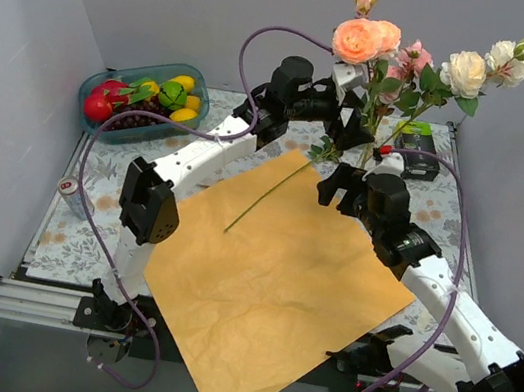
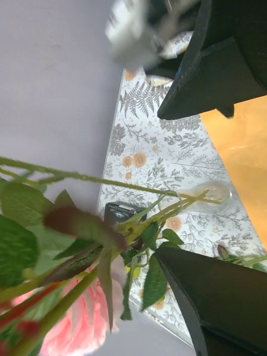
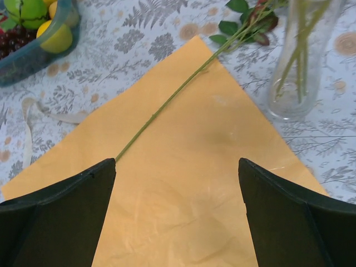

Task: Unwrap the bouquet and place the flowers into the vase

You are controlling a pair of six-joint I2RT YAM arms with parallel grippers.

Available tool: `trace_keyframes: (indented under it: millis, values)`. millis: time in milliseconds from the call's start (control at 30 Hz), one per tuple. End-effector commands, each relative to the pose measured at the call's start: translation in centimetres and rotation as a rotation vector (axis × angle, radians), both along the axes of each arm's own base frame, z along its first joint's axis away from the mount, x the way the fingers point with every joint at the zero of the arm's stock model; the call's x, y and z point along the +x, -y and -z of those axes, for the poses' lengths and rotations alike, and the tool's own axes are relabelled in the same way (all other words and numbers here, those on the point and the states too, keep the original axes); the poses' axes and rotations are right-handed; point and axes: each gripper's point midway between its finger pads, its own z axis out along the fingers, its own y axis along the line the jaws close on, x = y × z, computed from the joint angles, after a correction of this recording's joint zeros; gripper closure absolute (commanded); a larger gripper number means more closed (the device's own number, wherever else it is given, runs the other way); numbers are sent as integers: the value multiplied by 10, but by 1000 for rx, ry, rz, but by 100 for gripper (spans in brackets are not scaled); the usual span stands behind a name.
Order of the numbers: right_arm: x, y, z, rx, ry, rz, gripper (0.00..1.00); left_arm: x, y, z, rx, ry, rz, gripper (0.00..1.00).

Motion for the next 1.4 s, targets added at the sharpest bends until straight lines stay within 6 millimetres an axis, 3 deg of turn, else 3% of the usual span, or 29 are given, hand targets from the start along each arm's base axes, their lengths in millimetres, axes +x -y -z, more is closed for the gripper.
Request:
trace_keyframes:
  millis: [0, 33, 67, 100, 133, 200, 233, 267, 333, 367, 400, 433, 467, 500, 533, 567, 600, 633, 700, 733, 767, 1133, 1367]
  values:
    - [1, -24, 14, 1, -23, 14, 3, -40, -47, -74, -33, 104, -30, 2]
    - [-2, -36, 17, 8, -30, -5, 3, -50, -63, -95, -50, 134, -63, 2]
    - [0, -43, 31, -14, -61, -12, 4, -53, -71, -93, -35, 125, -81, 2]
    - [0, -49, 35, -24, -71, -14, 4, -56, -78, -77, -4, 90, -100, 2]
    - [-1, -58, 40, -44, -73, -23, 4, -68, -93, -92, -13, 104, -122, 2]
    - [7, -70, 58, -80, -114, -19, 4, -81, -113, -84, 16, 92, -143, 2]
    - [12, -75, 64, -74, -124, 0, 4, -84, -122, -56, 59, 47, -160, 2]
    - [22, -81, 77, -95, -146, 14, 4, -100, -142, -76, 27, 80, -192, 2]
    - [40, -89, 83, -89, -145, 63, 4, -106, -163, -57, 52, 39, -236, 2]
    - [48, -93, 108, -136, -183, 82, 4, -118, -179, -68, 38, 51, -255, 2]
    - [65, -107, 92, -115, -160, 92, 4, -118, -192, -67, 41, 49, -281, 2]
    - [75, -111, 95, -122, -163, 116, 4, -120, -201, -67, 41, 43, -301, 2]
    - [84, -116, 120, -159, -204, 138, 4, -122, -209, -60, 54, 23, -314, 2]
    - [101, -128, 105, -122, -185, 162, 4, -122, -224, -66, 44, 28, -341, 2]
    - [110, -127, 108, -134, -185, 209, 5, -121, -230, -65, 47, 18, -353, 2]
    - [119, -129, 124, -153, -203, 236, 7, -122, -236, -63, 61, 1, -363, 2]
    - [130, -138, 115, -121, -174, 254, 8, -118, -245, -62, 67, -9, -380, 2]
    - [138, -143, 113, -112, -160, 265, 9, -118, -249, -59, 75, -21, -389, 2]
    - [141, -144, 140, -143, -223, 302, 11, -118, -258, -53, 100, -33, -404, 2]
    - [152, -149, 126, -126, -202, 328, 12, -121, -261, -54, 101, -25, -402, 2]
    - [153, -146, 139, -157, -220, 350, 12, -123, -262, -53, 108, -14, -399, 2]
    - [143, -119, 145, -211, -238, 448, 14, -120, -270, -49, 106, -15, -394, 2]
    - [151, -101, 168, -215, -295, 486, 16, -118, -272, -50, 102, -22, -387, 2]
